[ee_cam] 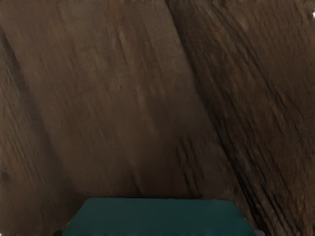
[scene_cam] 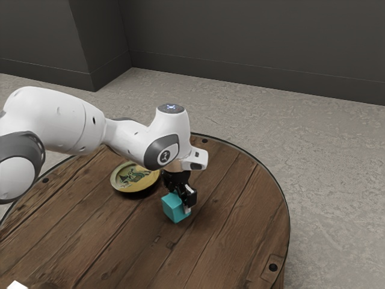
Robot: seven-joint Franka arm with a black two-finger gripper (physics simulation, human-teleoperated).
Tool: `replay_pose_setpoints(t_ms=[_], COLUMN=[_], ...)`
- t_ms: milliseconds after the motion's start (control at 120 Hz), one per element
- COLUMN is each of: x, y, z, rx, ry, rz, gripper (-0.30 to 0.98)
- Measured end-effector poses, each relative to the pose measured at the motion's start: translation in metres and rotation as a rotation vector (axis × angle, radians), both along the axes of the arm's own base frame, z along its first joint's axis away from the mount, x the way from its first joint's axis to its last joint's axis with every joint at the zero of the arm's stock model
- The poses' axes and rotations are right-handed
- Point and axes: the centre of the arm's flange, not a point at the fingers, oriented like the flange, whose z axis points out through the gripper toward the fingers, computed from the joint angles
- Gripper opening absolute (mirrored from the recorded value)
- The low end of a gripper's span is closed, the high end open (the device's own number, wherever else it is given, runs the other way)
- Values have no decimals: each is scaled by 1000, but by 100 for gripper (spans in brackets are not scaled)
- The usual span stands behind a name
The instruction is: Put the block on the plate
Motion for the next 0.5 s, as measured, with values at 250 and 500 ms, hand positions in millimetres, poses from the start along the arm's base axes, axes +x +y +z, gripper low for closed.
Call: replay_pose_setpoints(t_ms=[250, 500], x=[2, 14], y=[-3, 31], z=[23, 48], rx=[-4, 6], ry=[-35, -66], rz=[-7, 36], gripper=[39, 39])
